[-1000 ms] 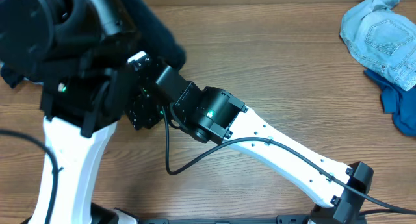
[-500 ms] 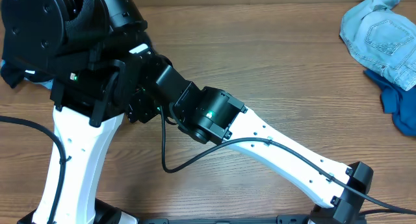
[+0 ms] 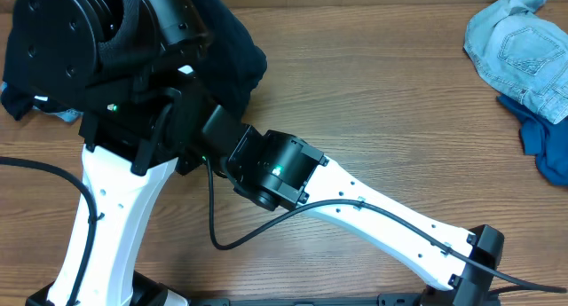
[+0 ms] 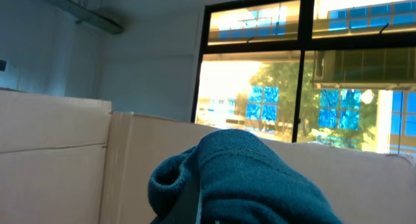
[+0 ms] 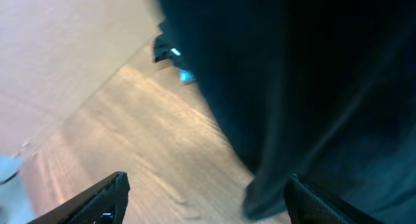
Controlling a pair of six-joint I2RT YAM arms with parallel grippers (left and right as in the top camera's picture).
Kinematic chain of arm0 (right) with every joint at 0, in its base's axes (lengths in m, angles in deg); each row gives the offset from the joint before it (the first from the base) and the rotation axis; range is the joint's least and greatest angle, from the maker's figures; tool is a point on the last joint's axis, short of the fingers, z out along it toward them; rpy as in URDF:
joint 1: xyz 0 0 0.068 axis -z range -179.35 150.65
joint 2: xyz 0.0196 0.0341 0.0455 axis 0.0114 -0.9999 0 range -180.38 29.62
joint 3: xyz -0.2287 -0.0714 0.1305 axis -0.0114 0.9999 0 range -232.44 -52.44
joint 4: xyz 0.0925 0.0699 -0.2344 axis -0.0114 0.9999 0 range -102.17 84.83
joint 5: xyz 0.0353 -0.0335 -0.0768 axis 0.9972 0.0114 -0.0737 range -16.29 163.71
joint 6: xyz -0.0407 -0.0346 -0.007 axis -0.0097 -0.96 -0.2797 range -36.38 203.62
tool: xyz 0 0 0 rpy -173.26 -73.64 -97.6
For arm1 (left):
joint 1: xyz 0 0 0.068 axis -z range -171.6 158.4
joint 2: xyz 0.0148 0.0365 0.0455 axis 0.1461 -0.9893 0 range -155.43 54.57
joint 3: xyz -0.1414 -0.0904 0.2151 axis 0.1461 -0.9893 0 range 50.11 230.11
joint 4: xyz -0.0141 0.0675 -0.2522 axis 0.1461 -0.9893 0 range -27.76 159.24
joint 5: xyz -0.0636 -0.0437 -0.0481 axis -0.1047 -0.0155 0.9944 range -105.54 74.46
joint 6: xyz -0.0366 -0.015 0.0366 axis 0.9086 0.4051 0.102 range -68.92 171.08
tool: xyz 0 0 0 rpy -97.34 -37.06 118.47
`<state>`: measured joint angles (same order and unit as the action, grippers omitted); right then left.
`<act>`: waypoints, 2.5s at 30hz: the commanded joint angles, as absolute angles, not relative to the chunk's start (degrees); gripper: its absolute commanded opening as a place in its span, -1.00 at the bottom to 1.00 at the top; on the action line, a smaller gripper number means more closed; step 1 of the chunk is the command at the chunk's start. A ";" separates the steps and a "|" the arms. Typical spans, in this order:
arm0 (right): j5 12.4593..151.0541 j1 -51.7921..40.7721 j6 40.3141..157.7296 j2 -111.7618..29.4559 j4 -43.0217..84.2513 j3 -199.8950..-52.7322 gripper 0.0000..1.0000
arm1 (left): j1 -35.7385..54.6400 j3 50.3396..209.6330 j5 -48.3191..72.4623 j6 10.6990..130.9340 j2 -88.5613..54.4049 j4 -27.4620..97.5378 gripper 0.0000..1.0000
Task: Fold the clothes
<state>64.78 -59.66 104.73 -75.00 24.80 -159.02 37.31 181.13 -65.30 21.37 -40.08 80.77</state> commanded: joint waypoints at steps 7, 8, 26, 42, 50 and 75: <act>52.72 -59.73 109.47 -78.98 24.25 -159.26 0.40 | 39.93 182.40 -64.08 16.32 -40.26 83.51 -0.92; 52.70 -59.73 109.43 -79.22 24.30 -159.26 0.35 | 39.93 182.40 -64.10 16.29 -40.26 83.51 -0.92; 48.85 -58.74 108.84 -79.37 28.12 -159.28 -0.92 | 39.93 182.40 -65.24 11.18 -40.26 83.44 -0.92; 58.16 -57.93 102.65 -79.35 26.99 -159.28 -0.89 | 39.93 182.40 -65.45 10.57 -40.26 83.44 -0.92; 64.57 -57.96 103.37 -79.37 23.71 -159.28 -0.13 | 39.93 182.40 -65.48 10.57 -40.26 83.44 -0.92; 61.75 -60.71 107.66 -79.83 19.03 -159.28 -0.14 | 39.95 182.40 -65.54 10.55 -40.26 83.42 -0.92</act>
<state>64.68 -60.97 106.82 -79.09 19.36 -159.00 39.56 181.13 -65.52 11.49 -40.24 82.98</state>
